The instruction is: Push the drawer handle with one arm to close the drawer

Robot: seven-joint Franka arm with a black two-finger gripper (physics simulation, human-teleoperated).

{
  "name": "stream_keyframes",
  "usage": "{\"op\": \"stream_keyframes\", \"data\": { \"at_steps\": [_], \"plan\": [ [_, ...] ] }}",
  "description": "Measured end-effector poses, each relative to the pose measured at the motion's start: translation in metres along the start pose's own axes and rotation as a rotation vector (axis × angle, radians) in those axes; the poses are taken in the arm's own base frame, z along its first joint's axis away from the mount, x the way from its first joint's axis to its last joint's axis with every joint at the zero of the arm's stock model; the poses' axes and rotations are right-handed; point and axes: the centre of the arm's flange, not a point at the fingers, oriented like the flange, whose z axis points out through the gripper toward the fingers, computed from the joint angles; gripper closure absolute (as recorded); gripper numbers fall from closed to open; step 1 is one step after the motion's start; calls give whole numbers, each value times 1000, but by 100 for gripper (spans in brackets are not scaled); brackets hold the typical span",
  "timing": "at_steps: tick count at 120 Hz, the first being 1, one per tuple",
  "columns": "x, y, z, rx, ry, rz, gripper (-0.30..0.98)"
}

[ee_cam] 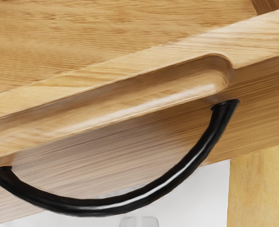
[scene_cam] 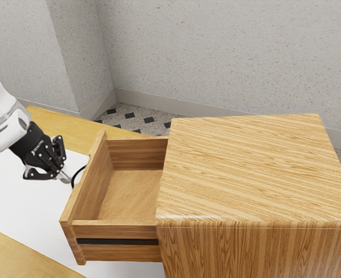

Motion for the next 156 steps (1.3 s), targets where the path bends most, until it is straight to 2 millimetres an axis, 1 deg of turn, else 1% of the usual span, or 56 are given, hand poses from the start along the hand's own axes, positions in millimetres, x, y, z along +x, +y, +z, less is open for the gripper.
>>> {"op": "stream_keyframes", "data": {
  "at_steps": [36,91,109,133,156],
  "plan": [
    [24,-7,23,-38,29,-13,79],
    [56,-16,39,-28,41,-13,79],
    [70,-23,49,-33,46,-11,79],
    [81,-28,57,-27,67,-19,78],
    [100,-33,64,-14,88,-12,78]
  ]
}}
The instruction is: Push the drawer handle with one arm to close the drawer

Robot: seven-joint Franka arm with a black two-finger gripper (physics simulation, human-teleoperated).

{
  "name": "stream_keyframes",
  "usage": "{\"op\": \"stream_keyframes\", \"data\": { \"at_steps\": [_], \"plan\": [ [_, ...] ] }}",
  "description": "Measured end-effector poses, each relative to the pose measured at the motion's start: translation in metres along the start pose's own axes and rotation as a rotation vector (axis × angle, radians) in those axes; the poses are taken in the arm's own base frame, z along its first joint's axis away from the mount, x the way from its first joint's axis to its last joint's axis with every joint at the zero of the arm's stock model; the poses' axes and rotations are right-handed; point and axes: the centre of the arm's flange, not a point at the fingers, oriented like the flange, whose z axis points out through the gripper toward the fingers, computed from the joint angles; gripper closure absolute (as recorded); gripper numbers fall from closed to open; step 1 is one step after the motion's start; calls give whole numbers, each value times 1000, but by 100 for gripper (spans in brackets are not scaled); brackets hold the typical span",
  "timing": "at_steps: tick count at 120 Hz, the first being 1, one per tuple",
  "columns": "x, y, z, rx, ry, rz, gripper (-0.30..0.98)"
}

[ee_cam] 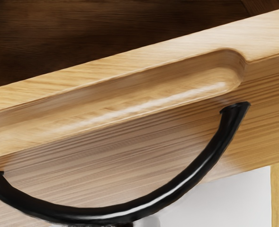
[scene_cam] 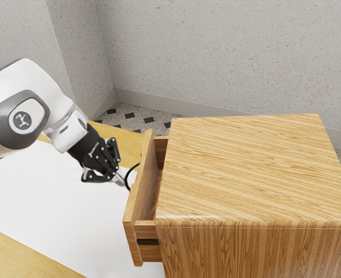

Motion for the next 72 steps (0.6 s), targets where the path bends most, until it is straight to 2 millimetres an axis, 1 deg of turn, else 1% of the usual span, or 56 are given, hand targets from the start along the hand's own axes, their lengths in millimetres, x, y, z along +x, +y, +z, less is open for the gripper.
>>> {"op": "stream_keyframes", "data": {
  "at_steps": [22,39,47,68,72],
  "plan": [
    [20,-8,11,9,16,10,79],
    [30,-12,16,15,29,12,79],
    [39,-13,18,19,36,22,78],
    [47,-14,22,25,47,25,79],
    [50,-15,24,25,47,28,80]
  ]
}}
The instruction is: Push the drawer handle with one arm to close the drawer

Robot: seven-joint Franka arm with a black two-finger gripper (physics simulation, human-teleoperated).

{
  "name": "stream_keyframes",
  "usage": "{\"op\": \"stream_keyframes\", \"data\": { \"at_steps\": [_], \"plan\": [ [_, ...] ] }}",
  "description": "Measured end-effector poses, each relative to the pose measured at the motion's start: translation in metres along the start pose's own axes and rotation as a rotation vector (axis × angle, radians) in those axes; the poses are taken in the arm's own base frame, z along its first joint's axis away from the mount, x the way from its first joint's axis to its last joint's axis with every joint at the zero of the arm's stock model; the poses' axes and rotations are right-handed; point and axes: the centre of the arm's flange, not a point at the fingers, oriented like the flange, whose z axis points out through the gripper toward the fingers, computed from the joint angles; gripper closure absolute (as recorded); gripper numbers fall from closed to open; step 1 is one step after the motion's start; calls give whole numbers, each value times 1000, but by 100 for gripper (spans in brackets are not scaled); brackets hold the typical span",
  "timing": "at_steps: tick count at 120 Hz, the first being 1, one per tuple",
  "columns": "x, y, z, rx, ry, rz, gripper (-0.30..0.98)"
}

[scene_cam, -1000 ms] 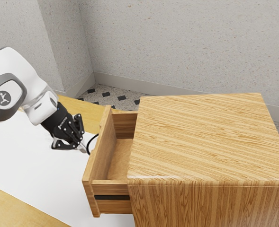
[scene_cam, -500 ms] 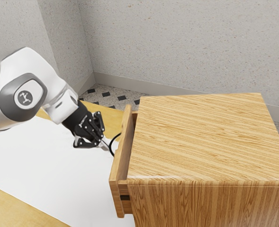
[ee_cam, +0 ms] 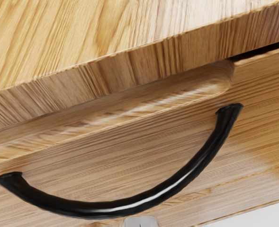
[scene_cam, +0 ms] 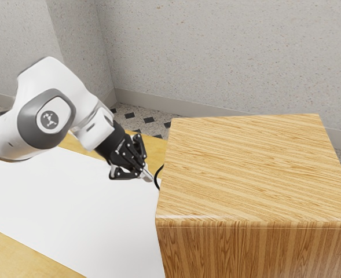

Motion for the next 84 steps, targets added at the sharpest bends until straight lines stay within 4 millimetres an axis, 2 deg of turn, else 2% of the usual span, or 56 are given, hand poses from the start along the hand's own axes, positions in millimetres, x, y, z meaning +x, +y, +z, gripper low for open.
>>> {"op": "stream_keyframes", "data": {
  "at_steps": [3,19,40,47,55,66,84],
  "plan": [
    [1,-1,2,2,1,-1,83],
    [0,-1,2,11,6,-12,79],
    [-10,12,-15,32,19,-21,78],
    [-25,16,-33,54,10,-26,79],
    [-44,17,-67,96,-39,-2,79],
    [-54,26,-106,122,-146,42,79],
    [-61,40,-126,86,-274,10,79]
  ]
}}
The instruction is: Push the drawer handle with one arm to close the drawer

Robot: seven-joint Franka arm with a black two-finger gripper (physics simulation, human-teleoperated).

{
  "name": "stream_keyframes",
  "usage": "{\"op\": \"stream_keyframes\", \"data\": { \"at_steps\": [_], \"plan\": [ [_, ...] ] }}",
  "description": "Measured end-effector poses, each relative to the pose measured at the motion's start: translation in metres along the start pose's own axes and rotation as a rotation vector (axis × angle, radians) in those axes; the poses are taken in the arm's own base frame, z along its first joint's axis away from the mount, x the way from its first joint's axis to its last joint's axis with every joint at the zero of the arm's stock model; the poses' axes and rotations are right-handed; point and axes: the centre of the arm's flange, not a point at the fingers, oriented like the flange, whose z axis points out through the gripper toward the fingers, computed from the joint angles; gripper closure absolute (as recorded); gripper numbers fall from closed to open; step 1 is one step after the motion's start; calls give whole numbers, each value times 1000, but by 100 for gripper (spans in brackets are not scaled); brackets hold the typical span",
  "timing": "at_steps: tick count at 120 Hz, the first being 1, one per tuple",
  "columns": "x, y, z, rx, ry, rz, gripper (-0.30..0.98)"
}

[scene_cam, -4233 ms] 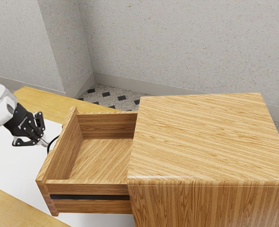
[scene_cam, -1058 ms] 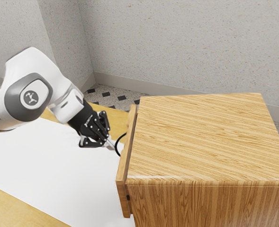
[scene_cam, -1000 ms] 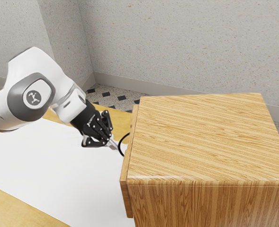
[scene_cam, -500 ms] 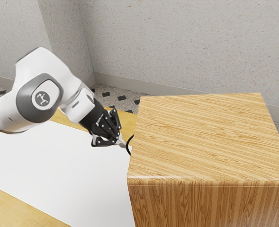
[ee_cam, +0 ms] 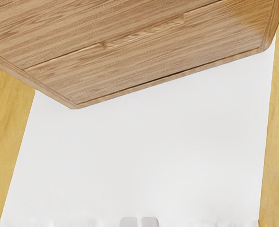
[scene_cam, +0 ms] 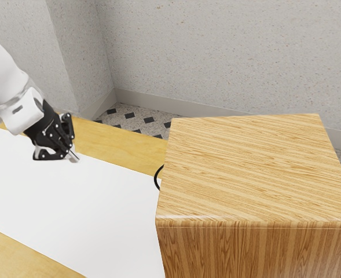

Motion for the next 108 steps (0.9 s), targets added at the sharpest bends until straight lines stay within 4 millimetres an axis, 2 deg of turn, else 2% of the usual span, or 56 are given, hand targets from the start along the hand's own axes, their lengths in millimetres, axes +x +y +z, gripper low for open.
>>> {"op": "stream_keyframes", "data": {
  "at_steps": [4,20,27,33,44,57,83,95,108],
  "plan": [
    [-3,0,-4,-1,-32,-20,77],
    [-31,-7,-11,-8,-106,-168,47],
    [-37,-12,-24,17,-129,-245,36],
    [-28,-23,-51,37,-142,-287,29],
    [-6,-54,-101,66,-175,-378,20],
    [-3,-66,-129,74,-205,-506,12],
    [3,-88,-123,69,-312,-734,6],
    [19,-87,-125,96,-348,-816,4],
    [23,-85,-124,93,-343,-878,3]
  ]
}}
